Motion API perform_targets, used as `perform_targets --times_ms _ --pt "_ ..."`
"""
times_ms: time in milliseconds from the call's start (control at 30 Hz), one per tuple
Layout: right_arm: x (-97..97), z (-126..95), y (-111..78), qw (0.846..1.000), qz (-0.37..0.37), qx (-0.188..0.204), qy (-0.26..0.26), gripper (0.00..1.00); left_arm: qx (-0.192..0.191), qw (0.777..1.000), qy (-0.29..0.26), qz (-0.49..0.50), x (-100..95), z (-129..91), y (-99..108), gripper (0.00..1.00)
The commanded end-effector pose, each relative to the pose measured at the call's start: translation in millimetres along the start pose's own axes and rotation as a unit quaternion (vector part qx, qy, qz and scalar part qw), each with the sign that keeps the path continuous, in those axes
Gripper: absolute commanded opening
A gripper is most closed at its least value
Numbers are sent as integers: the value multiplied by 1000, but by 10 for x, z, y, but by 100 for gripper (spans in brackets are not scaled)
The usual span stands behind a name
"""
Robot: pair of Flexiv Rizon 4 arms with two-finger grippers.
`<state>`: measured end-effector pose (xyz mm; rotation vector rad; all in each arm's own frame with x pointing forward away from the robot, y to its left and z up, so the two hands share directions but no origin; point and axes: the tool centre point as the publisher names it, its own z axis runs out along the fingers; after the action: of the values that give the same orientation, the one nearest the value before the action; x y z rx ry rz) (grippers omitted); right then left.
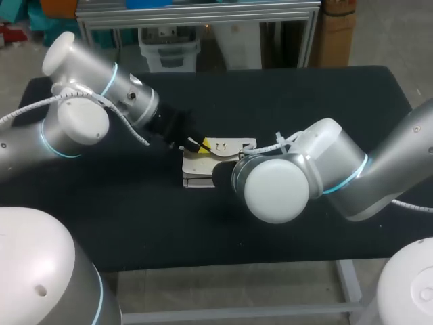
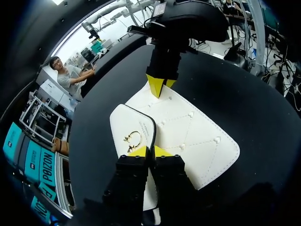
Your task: Pick up the bag, open it, inspect its contents, close it, and place it on the opposite side
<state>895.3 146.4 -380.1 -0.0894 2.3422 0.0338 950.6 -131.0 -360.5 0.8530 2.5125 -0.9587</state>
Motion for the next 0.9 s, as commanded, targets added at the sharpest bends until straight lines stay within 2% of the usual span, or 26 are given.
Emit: perform_targets --times_ms 33,300,433,600,633,667,700,733,767,800,833,900 --pt "50 20 -14 998 0 -4 -57 0 -2 1000 -7 3 69 55 -9 0" --pt "50 20 -14 998 0 -4 -57 0 7 999 44 21 235 44 -82 0" --pt "50 20 -14 998 0 -4 -57 0 20 999 45 14 245 12 -66 0" --pt "50 20 -14 998 0 -4 -57 0 29 998 61 21 251 75 -112 0" --pt "50 20 -14 998 0 -4 -57 0 28 998 61 21 252 81 -118 7" --pt "50 20 -14 998 0 -4 -57 0 27 998 61 21 251 81 -118 37" --pt "50 20 -14 998 0 -4 -57 0 27 998 61 21 247 74 -117 49" --pt "50 20 -14 998 0 -4 -57 0 26 998 60 21 243 66 -115 56" --pt "50 20 -14 998 0 -4 -57 0 28 998 55 23 238 35 -120 68" --pt "50 20 -14 998 0 -4 -57 0 30 998 53 24 234 20 -123 71" --pt "50 20 -14 998 0 -4 -57 0 31 998 49 25 232 -2 -131 80" --pt "50 20 -14 998 0 -4 -57 0 36 998 37 29 215 -57 -149 84"
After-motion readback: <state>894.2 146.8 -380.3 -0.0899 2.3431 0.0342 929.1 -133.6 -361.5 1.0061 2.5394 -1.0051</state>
